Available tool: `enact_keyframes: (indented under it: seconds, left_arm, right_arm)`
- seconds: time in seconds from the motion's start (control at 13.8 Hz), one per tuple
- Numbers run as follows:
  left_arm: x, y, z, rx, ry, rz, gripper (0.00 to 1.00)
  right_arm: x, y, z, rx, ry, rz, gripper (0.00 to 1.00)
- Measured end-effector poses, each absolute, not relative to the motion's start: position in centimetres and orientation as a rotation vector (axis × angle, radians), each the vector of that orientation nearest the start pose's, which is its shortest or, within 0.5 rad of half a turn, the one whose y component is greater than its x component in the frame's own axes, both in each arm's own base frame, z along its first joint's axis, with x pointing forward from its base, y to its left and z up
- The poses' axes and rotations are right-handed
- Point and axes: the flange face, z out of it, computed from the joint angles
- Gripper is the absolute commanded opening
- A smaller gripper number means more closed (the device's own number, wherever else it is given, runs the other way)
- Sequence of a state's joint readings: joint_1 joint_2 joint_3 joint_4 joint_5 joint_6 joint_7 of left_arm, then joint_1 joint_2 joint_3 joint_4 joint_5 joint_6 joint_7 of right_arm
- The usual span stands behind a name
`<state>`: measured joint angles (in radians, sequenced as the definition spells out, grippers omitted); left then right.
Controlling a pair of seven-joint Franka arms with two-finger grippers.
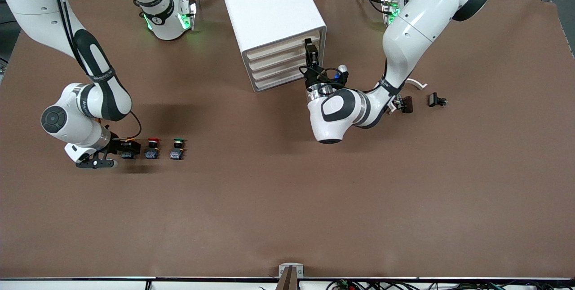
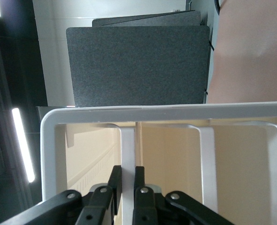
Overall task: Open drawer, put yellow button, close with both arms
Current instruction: 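Pull the drawer open with the left gripper while the right gripper grasps the button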
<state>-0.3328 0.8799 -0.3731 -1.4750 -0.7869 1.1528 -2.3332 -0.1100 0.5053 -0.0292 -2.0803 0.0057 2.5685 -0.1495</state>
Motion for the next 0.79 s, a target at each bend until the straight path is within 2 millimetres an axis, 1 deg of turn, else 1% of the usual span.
enact_keyframes:
  seconds: [0.14, 0.22, 0.51, 0.65, 0.72, 0.79]
  left_arm:
    - [42.9, -42.8, 21.8, -1.130, -1.343, 1.339, 0.00]
    - [43.3, -42.4, 21.8, -1.125, -1.349, 1.344, 0.00]
    - [44.9, -40.9, 22.0, -1.108, -1.372, 1.366, 0.00]
    - [46.1, -40.0, 22.5, -1.108, -1.386, 1.379, 0.00]
    - [46.5, -39.6, 22.6, -1.104, -1.395, 1.380, 0.00]
    - [46.8, -39.4, 22.7, -1.098, -1.402, 1.379, 0.00]
  right_arm:
    - [57.9, -7.6, 17.9, -3.149, -0.028, 0.025, 0.07]
    - [58.0, -7.3, 17.9, -3.149, -0.035, 0.022, 0.00]
    - [58.1, -7.1, 17.9, -3.149, -0.039, 0.020, 0.00]
    - [58.3, -7.1, 18.2, -3.149, -0.038, 0.020, 0.00]
    - [58.5, -7.2, 18.7, -3.146, -0.038, 0.042, 0.00]
    - [59.0, -7.2, 19.6, -3.142, -0.037, 0.079, 0.00]
